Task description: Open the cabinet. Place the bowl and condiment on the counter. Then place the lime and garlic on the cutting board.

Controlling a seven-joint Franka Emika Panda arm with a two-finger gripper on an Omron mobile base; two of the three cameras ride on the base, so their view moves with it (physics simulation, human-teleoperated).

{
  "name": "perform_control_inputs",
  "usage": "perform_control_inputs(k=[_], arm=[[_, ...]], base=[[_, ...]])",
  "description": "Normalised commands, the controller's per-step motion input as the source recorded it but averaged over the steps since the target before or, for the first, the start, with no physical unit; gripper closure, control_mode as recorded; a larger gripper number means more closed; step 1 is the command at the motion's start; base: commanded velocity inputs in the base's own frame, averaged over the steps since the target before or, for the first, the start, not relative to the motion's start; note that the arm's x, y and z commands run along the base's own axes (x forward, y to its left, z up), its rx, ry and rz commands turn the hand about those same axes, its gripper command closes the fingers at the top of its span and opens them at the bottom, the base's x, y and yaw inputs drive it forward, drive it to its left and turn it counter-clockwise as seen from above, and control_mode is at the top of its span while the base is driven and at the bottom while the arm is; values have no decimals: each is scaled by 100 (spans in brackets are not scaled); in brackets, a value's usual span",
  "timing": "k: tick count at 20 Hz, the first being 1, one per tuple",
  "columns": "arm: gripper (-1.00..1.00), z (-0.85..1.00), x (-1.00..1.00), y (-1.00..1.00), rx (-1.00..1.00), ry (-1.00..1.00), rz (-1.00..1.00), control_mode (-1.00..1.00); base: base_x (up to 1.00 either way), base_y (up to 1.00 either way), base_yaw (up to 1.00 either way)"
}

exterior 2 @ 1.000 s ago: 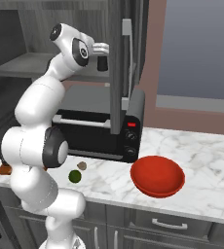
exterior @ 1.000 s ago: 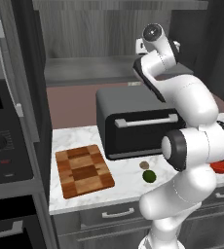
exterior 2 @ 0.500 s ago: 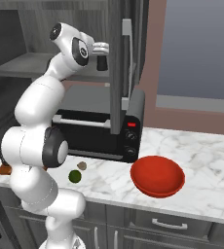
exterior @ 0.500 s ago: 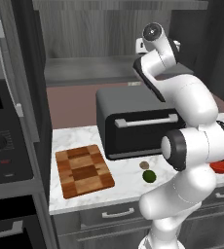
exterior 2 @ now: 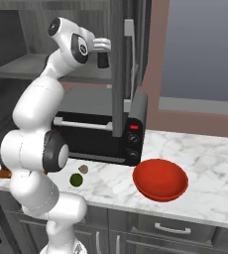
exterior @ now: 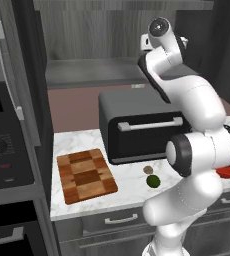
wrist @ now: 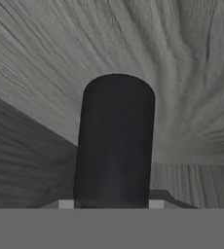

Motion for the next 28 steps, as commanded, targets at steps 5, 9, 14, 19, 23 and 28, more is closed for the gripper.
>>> perform_control_inputs(k=[5,9,14,19,23,28], arm=[[100,21,-31,0,0,0,3,-100],[100,9,-46,2,0,-1,4,-100],[100,0,-56,0,0,-4,5,-100],[100,0,-55,0,0,-5,5,-100],[100,0,-56,0,0,-5,4,-100],[100,0,-57,0,0,-5,4,-100]], base=[[0,0,0],[0,0,0],[0,0,0],[0,0,0],[0,0,0],[0,0,0]])
